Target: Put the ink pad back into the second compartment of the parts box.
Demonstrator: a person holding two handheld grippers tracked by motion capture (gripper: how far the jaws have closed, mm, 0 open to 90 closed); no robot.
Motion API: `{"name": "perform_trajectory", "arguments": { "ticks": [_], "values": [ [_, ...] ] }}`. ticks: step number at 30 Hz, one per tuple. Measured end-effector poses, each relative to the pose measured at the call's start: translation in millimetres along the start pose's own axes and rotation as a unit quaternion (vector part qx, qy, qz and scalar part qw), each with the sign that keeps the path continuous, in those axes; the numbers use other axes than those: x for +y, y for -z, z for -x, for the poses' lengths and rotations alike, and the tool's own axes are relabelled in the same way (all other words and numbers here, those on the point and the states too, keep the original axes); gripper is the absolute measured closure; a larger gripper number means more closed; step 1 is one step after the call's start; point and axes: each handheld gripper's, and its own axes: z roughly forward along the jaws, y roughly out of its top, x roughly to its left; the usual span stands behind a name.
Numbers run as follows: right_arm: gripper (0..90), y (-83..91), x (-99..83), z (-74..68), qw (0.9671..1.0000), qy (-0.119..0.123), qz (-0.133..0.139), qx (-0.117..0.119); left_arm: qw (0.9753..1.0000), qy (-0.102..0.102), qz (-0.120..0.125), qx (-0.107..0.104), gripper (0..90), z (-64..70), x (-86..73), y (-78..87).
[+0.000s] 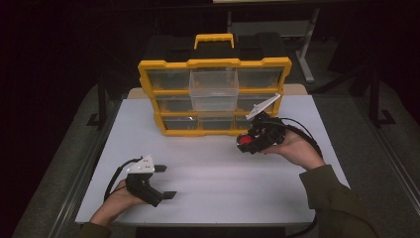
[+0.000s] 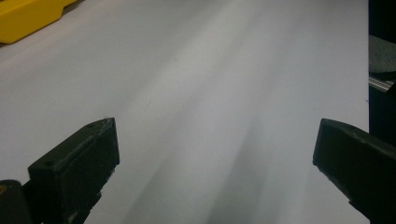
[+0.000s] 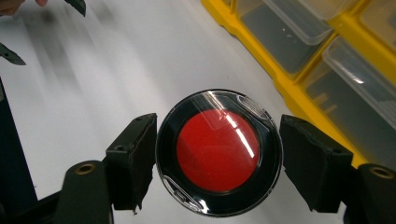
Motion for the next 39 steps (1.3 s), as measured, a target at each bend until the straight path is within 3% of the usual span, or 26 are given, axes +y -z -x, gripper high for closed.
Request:
{"name": "perform_trajectory", "arguments": {
  "ticks": [21, 39],
  "values": [
    [28.7, 46.1, 32.0, 4.6, 0.9999, 0.000, 0.009, -0.008, 1.0000, 0.002, 0.002, -0.001, 0.0, 0.7, 0.6, -0.4],
    [28.7, 74.3, 52.0, 7.9, 0.9997, 0.004, 0.019, -0.012, 1.0000, 0.002, 0.003, 0.000, 0.0, 0.7, 0.8, 0.0]
  ]
}}
